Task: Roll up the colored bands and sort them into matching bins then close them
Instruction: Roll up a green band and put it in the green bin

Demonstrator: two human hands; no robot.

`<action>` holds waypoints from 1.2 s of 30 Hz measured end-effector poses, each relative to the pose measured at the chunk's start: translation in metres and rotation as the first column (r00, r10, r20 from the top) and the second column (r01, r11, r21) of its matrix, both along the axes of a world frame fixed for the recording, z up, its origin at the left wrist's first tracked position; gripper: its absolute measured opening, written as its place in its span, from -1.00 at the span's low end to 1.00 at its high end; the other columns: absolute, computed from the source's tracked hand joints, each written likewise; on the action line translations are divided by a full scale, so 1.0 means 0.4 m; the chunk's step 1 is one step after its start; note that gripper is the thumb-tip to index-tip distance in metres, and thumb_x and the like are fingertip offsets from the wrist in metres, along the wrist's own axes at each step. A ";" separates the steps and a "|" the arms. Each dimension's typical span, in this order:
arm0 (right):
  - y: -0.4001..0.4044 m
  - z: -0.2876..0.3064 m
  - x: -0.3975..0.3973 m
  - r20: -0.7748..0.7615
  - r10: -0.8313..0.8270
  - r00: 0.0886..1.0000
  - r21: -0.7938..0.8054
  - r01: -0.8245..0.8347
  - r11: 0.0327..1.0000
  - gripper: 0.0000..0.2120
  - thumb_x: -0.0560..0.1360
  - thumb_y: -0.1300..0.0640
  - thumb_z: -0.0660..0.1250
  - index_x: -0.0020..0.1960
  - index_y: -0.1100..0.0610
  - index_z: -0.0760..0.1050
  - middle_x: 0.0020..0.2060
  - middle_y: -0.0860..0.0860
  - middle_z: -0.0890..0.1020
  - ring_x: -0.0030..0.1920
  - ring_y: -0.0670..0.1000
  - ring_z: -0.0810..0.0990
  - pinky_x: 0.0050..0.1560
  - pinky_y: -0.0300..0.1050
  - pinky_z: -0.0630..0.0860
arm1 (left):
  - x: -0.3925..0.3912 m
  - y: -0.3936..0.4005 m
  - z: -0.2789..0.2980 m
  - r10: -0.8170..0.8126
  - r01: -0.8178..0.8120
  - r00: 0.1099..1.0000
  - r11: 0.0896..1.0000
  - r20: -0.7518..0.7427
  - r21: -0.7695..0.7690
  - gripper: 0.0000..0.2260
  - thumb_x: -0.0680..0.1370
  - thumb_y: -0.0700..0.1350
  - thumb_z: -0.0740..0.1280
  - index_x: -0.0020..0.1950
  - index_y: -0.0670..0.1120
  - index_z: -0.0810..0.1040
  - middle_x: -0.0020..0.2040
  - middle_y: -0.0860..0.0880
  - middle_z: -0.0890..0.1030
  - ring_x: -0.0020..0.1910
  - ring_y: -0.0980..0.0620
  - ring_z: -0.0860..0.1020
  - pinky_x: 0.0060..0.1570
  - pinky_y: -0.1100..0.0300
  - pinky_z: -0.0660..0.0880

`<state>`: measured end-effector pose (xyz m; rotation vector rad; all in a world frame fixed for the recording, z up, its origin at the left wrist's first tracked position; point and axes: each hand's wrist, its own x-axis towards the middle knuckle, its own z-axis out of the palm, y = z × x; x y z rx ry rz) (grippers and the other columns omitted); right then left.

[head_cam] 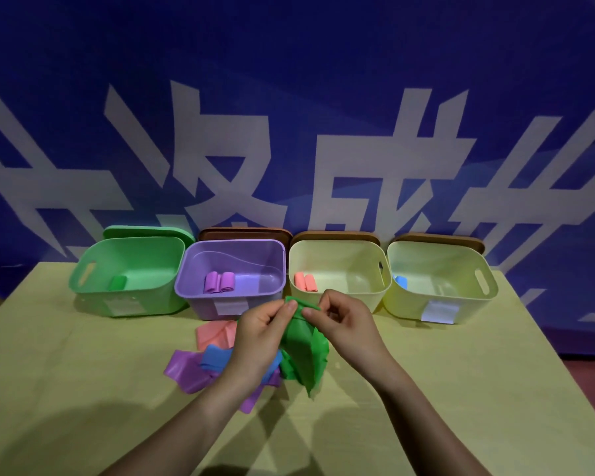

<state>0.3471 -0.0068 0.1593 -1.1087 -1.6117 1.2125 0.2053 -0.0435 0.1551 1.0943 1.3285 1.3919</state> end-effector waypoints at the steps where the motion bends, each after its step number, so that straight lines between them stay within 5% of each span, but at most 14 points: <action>1: -0.001 -0.001 -0.012 -0.007 -0.005 1.000 0.010 0.005 1.000 -0.67 0.45 0.23 0.45 -0.37 0.08 0.35 -0.50 -0.11 0.35 -0.41 -0.09 0.29 -0.37 -0.22 0.24 | -0.013 -0.001 0.002 0.002 -0.002 1.000 1.000 0.015 -0.001 -0.60 0.46 0.07 0.36 -0.17 -0.30 0.57 -0.23 -0.44 0.49 -0.25 -0.10 0.47 -0.21 0.03 0.39; 5: -0.007 -0.006 -0.069 -0.067 -0.013 0.998 -0.005 0.012 1.000 -0.71 0.42 0.13 0.46 -0.34 0.19 0.40 -0.46 0.05 0.41 -0.38 -0.01 0.37 -0.31 -0.10 0.30 | -0.074 0.002 0.004 0.028 -0.019 0.990 0.997 0.139 -0.069 -0.81 0.53 -0.18 0.33 -0.21 -0.28 0.61 -0.28 -0.28 0.55 -0.21 -0.12 0.50 -0.16 0.06 0.43; 9: -0.024 -0.010 -0.151 -0.098 0.020 0.995 -0.041 -0.024 0.999 -0.75 0.47 0.27 0.42 -0.30 0.27 0.40 -0.44 0.07 0.41 -0.39 -0.06 0.38 -0.34 -0.19 0.32 | -0.154 -0.011 0.009 0.019 0.023 0.957 0.990 0.289 -0.139 -0.79 0.38 -0.03 0.38 -0.23 -0.17 0.68 -0.20 -0.20 0.64 -0.19 -0.08 0.58 -0.13 0.10 0.52; 12: -0.035 0.001 -0.240 -0.128 0.049 0.991 -0.051 -0.056 0.997 -0.76 0.49 0.25 0.40 -0.28 0.29 0.41 -0.44 0.06 0.41 -0.38 -0.05 0.39 -0.33 -0.24 0.35 | -0.237 -0.027 0.010 0.006 0.017 0.983 0.992 0.186 -0.124 -0.78 0.40 0.00 0.40 -0.20 -0.17 0.65 -0.20 -0.19 0.62 -0.17 -0.08 0.53 -0.08 0.04 0.44; 16: -0.053 0.018 -0.372 -0.116 0.044 0.992 -0.060 -0.051 0.997 -0.76 0.54 0.25 0.31 -0.30 0.19 0.43 -0.52 -0.07 0.44 -0.44 -0.13 0.42 -0.33 -0.30 0.38 | -0.355 -0.045 0.023 0.050 -0.043 0.995 0.996 0.085 -0.080 -0.84 0.55 -0.20 0.32 -0.19 -0.13 0.65 -0.28 -0.06 0.65 -0.24 0.05 0.55 -0.17 0.17 0.47; 21: -0.078 0.019 -0.511 -0.009 0.061 0.998 -0.035 -0.061 0.998 -0.65 0.58 0.12 0.29 -0.35 0.14 0.35 -0.51 -0.02 0.36 -0.44 -0.02 0.41 -0.33 -0.17 0.35 | -0.486 -0.076 0.025 0.022 -0.022 1.000 1.000 -0.005 0.017 -0.77 0.54 -0.17 0.36 -0.23 -0.31 0.54 -0.35 -0.09 0.48 -0.30 0.06 0.41 -0.29 0.17 0.34; 26: -0.110 0.006 -0.630 0.059 0.085 0.995 0.013 -0.086 0.996 -0.61 0.52 0.00 0.25 -0.40 0.13 0.26 -0.51 0.00 0.28 -0.42 -0.05 0.29 -0.34 -0.08 0.23 | -0.597 -0.125 0.023 0.084 -0.079 0.991 0.996 -0.103 0.048 -0.63 0.56 -0.24 0.33 -0.43 -0.03 0.35 -0.50 0.14 0.30 -0.45 0.20 0.26 -0.42 0.29 0.21; 29: -0.130 0.000 -0.710 0.067 0.103 0.992 0.036 -0.106 0.994 -0.66 0.50 -0.03 0.22 -0.39 0.04 0.22 -0.50 -0.08 0.25 -0.40 -0.10 0.24 -0.34 -0.09 0.19 | -0.660 -0.153 0.023 0.137 -0.135 0.989 0.990 -0.048 0.033 -0.69 0.49 -0.09 0.33 -0.42 -0.03 0.31 -0.47 0.10 0.25 -0.42 0.15 0.23 -0.40 0.24 0.18; 33: -0.164 -0.012 -0.795 0.064 0.098 0.993 0.096 -0.104 0.990 -0.61 0.59 0.16 0.26 -0.37 0.01 0.22 -0.48 -0.11 0.27 -0.41 -0.17 0.23 -0.37 -0.22 0.18 | -0.741 -0.180 0.017 0.154 -0.154 0.988 0.988 0.013 0.019 -0.61 0.45 -0.02 0.32 -0.31 -0.34 0.33 -0.38 -0.10 0.29 -0.33 0.01 0.27 -0.29 0.14 0.22; 36: -0.174 -0.014 -0.833 0.012 0.097 0.995 0.086 -0.098 0.992 -0.65 0.59 0.14 0.27 -0.35 0.06 0.29 -0.46 -0.07 0.30 -0.38 -0.13 0.29 -0.32 -0.15 0.25 | -0.788 -0.187 0.020 0.118 -0.118 0.993 0.993 0.004 0.024 -0.57 0.48 -0.01 0.34 -0.19 -0.44 0.43 -0.32 -0.19 0.41 -0.29 -0.01 0.35 -0.26 0.13 0.28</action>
